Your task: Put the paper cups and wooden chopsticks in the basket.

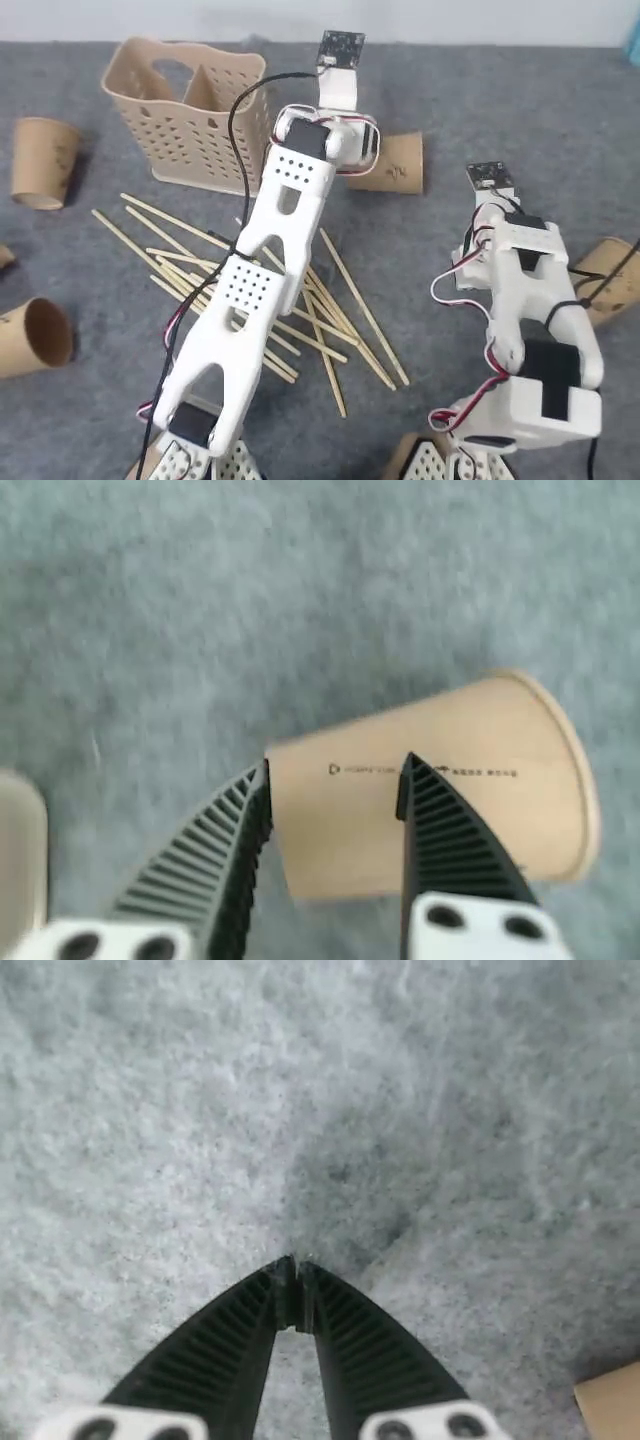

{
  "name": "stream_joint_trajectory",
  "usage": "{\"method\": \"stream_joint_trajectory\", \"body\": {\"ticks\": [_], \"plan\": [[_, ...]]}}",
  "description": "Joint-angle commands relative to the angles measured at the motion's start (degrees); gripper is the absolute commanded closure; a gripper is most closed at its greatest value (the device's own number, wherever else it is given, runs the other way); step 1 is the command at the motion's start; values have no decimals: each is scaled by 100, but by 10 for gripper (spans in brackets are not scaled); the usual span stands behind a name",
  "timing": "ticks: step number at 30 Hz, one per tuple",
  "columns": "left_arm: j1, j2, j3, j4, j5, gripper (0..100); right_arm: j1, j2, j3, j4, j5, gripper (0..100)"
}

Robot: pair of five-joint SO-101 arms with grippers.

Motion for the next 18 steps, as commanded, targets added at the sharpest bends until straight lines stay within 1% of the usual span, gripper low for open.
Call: {"method": "stream_joint_trajectory", "body": {"ticks": [1,5,12,18], "plan": [[316,-519,-84,1257,-62,809,75,-312,-35,-92,97,991],[273,-1046,-48,1266,-26,819,75,-330,-35,-92,88,991],[193,-1873,-40,1275,-53,987,127,-330,-62,-101,70,991],[202,-2330,-40,1275,-53,987,127,-312,-62,-171,62,991]]}}
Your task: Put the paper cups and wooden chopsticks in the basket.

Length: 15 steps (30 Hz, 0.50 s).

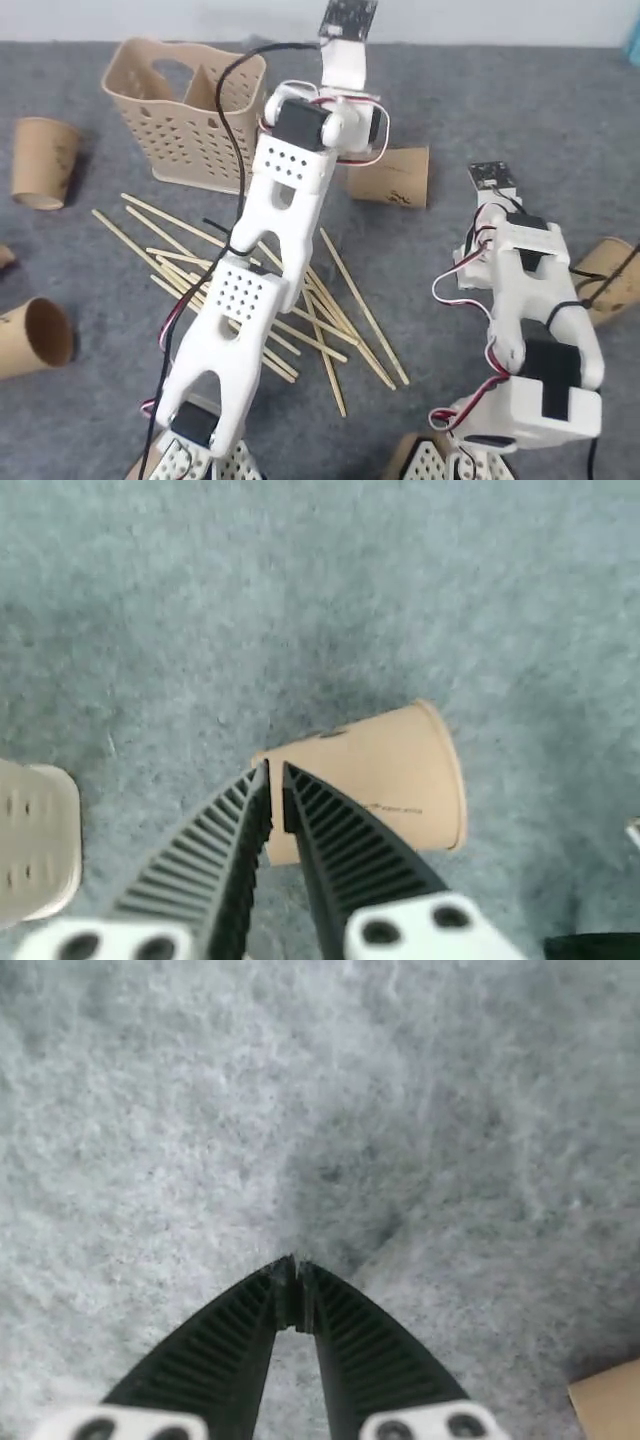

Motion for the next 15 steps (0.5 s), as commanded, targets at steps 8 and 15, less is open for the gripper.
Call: {"method": "stream_joint_trajectory", "body": {"ticks": [8,15], "plan": [[-18,369,-75,105,0,987,57,-303,-62,-101,44,991],[-26,1204,-75,-914,431,987,57,-312,-53,-101,44,991]]}}
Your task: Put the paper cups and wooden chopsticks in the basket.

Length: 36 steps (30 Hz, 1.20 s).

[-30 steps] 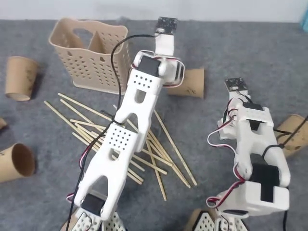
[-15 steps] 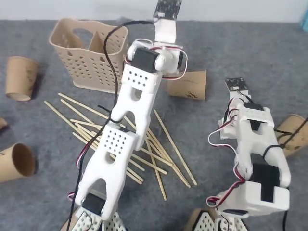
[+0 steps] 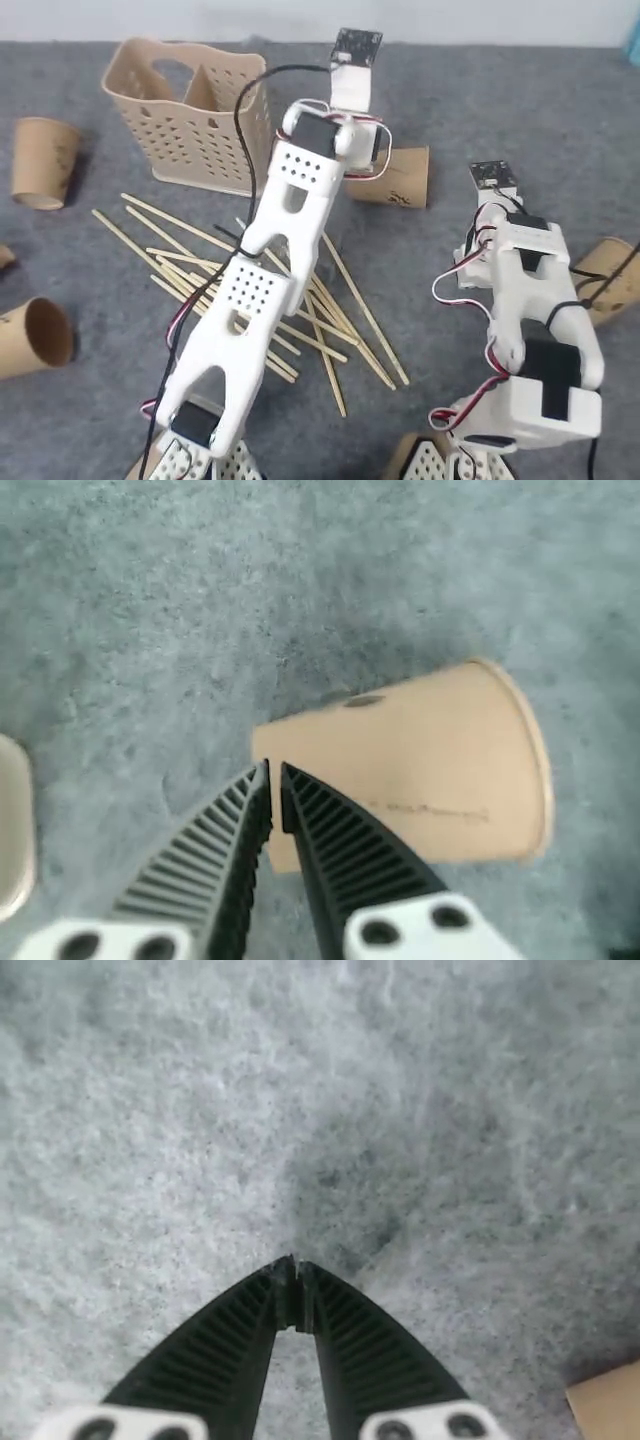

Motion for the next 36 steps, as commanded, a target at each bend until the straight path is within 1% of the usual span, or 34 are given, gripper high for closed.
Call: {"method": "stream_joint_trajectory", "body": {"ticks": [1,4,8,10,13,23,36], "plan": [[-26,158,-75,-668,580,987,66,-312,-53,-84,44,991],[-26,264,-75,-914,800,987,66,-312,-53,-84,53,991],[-123,475,-75,-1187,818,987,66,-321,-53,-92,53,991],[-141,589,-75,-1178,818,987,66,-321,-53,-92,62,991],[-79,659,-84,-897,791,987,66,-321,-53,-92,62,991],[659,545,-84,563,774,988,66,-321,-53,-92,70,991],[826,-53,-40,598,826,988,66,-330,-62,-101,79,991]]}}
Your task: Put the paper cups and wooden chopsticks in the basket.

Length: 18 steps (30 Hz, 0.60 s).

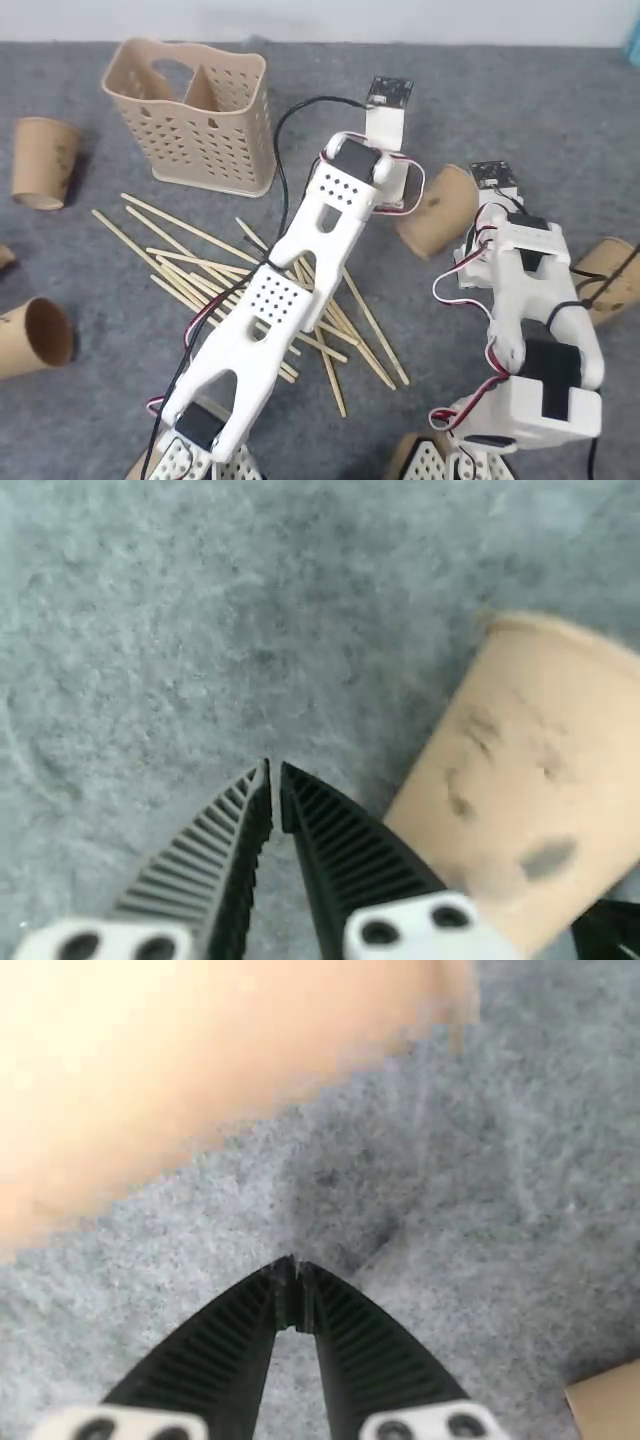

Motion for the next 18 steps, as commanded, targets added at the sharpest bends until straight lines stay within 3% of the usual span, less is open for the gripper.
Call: {"method": "stream_joint_trajectory", "body": {"ticks": [1,6,13,18], "plan": [[167,-712,-40,255,88,988,66,-330,-62,-101,79,991],[237,-1371,646,264,88,989,66,-338,-62,-101,79,991],[440,-3851,4514,141,-26,989,75,-338,-62,-101,62,991],[695,-5670,6888,-545,-422,989,75,-347,-44,-92,35,991]]}}
